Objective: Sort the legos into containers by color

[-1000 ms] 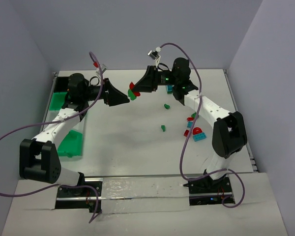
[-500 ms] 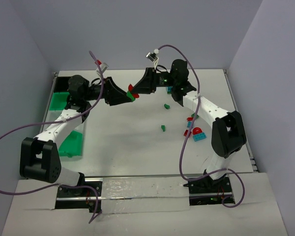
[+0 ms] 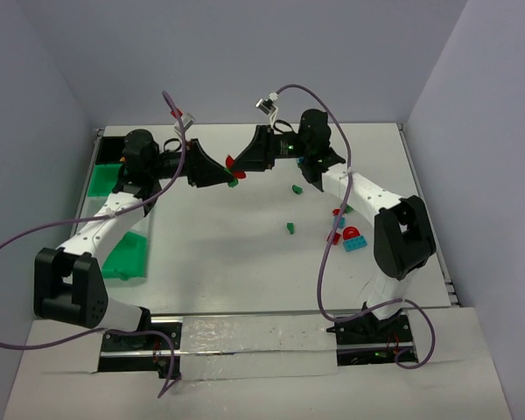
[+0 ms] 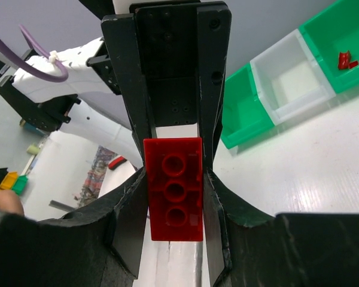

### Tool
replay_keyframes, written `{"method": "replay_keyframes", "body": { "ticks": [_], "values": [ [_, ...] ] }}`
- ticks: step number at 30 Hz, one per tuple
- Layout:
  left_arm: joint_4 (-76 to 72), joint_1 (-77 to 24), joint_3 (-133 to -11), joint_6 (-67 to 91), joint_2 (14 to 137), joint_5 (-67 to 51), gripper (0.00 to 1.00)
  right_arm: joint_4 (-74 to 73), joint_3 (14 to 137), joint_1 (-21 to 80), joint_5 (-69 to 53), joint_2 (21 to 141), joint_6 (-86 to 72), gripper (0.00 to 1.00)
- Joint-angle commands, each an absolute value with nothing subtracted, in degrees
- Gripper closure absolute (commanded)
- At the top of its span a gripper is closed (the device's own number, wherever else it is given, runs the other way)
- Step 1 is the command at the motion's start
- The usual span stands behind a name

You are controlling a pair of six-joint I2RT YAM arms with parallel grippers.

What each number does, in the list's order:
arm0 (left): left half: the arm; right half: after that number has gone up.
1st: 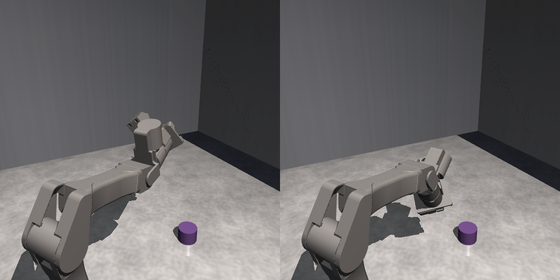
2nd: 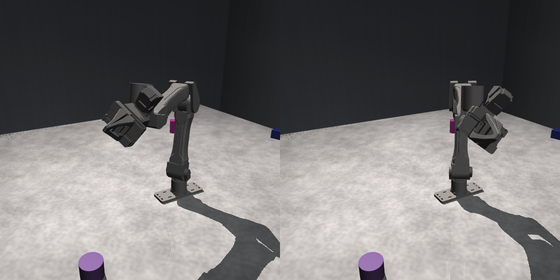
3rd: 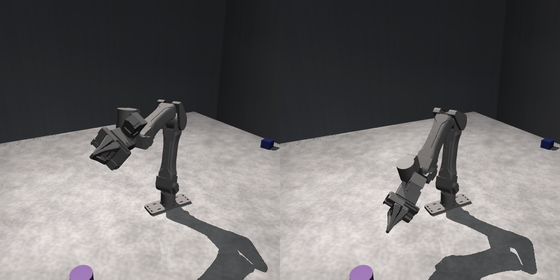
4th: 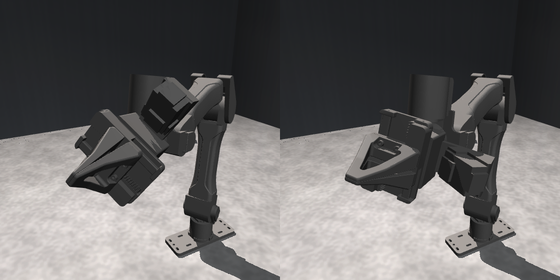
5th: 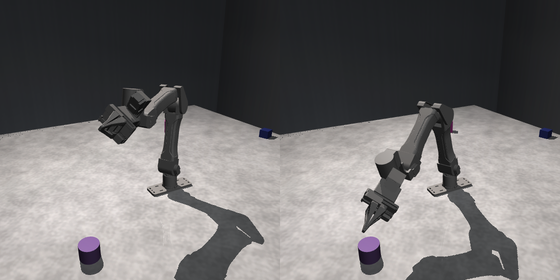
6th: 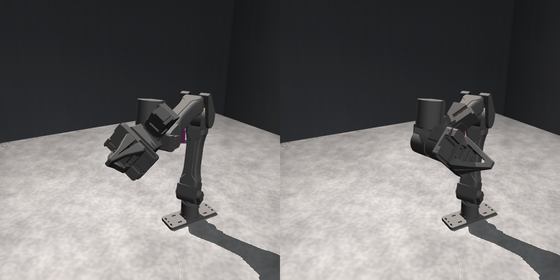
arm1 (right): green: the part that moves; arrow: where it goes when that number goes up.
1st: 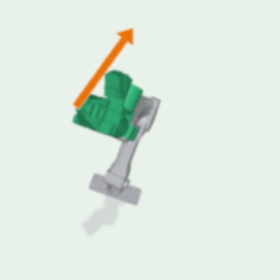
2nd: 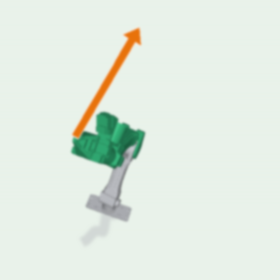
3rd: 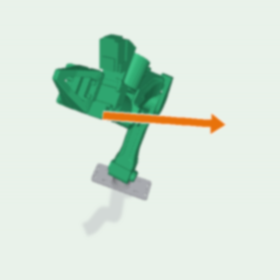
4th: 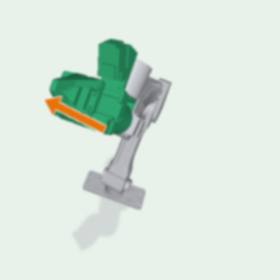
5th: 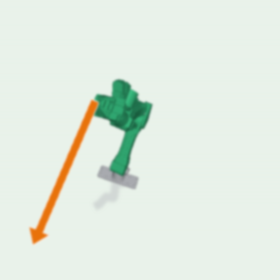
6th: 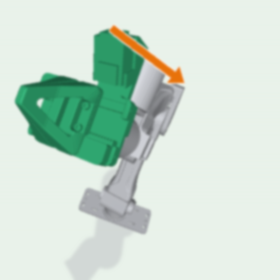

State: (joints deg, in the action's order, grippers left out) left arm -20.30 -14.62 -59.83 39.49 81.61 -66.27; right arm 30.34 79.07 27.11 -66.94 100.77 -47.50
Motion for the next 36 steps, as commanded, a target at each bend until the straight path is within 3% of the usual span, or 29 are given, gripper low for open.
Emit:
{"method": "replay_keyframes", "body": {
  "ticks": [1, 7, 9, 13, 20, 31, 34, 36],
  "values": [
    [1.02, -13.38, -59.40, 19.91, 77.74, -66.37, 1.00, 35.17, 80.91, 25.87, -65.57, 100.66, -51.45, 1.00],
    [27.74, -1.20, -60.75, -3.48, 75.32, -63.67, 1.00, 37.58, 83.06, 22.77, -65.88, 101.11, -54.23, 1.00],
    [44.23, 4.64, -64.62, -18.05, 77.19, -60.31, 1.00, 36.19, 83.18, 22.33, -65.92, 100.88, -52.73, 1.00],
    [59.74, 17.82, -68.68, -35.62, 78.24, -49.39, 0.97, 22.89, 83.35, 22.60, -64.81, 99.60, -41.62, 1.00],
    [55.29, 25.92, -62.77, -39.19, 73.22, -25.61, 0.97, 6.01, 84.05, 23.20, -62.10, 97.90, -26.14, 1.00],
    [48.34, 30.74, -57.31, -37.77, 74.76, -19.66, 0.90, -5.61, 85.43, 23.44, -59.29, 97.38, -16.65, 1.00],
    [47.90, 30.75, -57.13, -38.03, 75.77, -18.93, 0.82, -7.61, 85.67, 23.70, -58.45, 97.38, -14.51, 1.00],
    [48.85, 30.76, -57.13, -38.76, 76.10, -19.20, 0.66, -9.42, 85.78, 23.96, -57.97, 97.45, -13.06, 1.00]
  ]
}}
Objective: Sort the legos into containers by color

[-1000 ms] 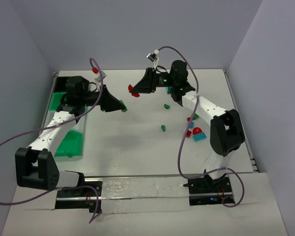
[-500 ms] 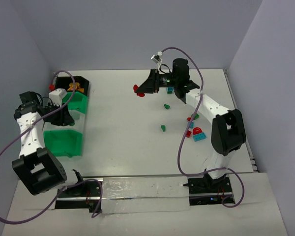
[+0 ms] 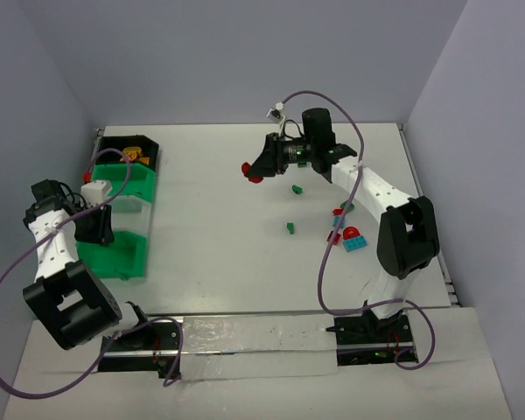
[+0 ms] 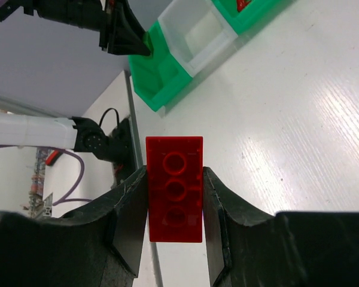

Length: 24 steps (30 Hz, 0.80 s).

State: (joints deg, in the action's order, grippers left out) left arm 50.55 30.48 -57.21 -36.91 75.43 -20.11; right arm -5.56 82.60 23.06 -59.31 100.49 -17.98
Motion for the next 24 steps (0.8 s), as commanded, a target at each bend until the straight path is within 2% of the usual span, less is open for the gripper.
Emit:
{"method": "replay_keyframes", "body": {
  "ticks": [1, 4, 7, 8, 11, 15, 17, 20, 22, 24],
  "values": [
    [49.30, 30.83, -57.13, -39.43, 76.05, -19.31, 0.59, -10.12, 85.72, 24.06, -57.33, 97.47, -11.88, 1.00],
    [51.08, 31.03, -57.31, -41.05, 75.32, -19.60, 0.44, -12.13, 85.34, 24.34, -56.25, 97.38, -9.74, 1.00],
    [53.12, 31.13, -58.23, -42.13, 75.15, -20.32, 0.35, -12.39, 84.52, 24.35, -55.98, 97.28, -8.26, 1.00],
    [54.13, 31.37, -59.35, -42.82, 75.24, -20.89, 0.24, -12.30, 83.82, 24.44, -55.80, 97.02, -8.07, 1.00],
    [58.80, 31.55, -62.90, -44.15, 75.52, -25.40, 0.05, -12.04, 82.11, 24.57, -54.60, 96.26, -6.83, 1.00],
    [65.47, 31.55, -71.40, -44.79, 75.85, -36.19, 0.04, -10.38, 79.58, 24.75, -54.19, 95.29, -6.40, 1.00],
    [66.93, 30.51, -76.82, -41.67, 76.33, -45.86, 0.05, -7.77, 78.00, 25.35, -55.35, 95.02, -7.47, 1.00],
    [64.45, 24.23, -80.07, -34.90, 77.43, -57.39, 0.09, -5.28, 77.61, 26.31, -57.57, 95.71, -9.58, 1.00],
    [58.71, 20.50, -79.03, -25.75, 76.93, -61.33, 0.10, -2.57, 77.22, 26.92, -58.81, 96.41, -13.40, 1.00],
    [40.17, 13.29, -73.25, -11.84, 73.36, -61.10, 0.12, 4.34, 75.93, 27.75, -61.21, 96.92, -19.40, 1.00]
  ]
}}
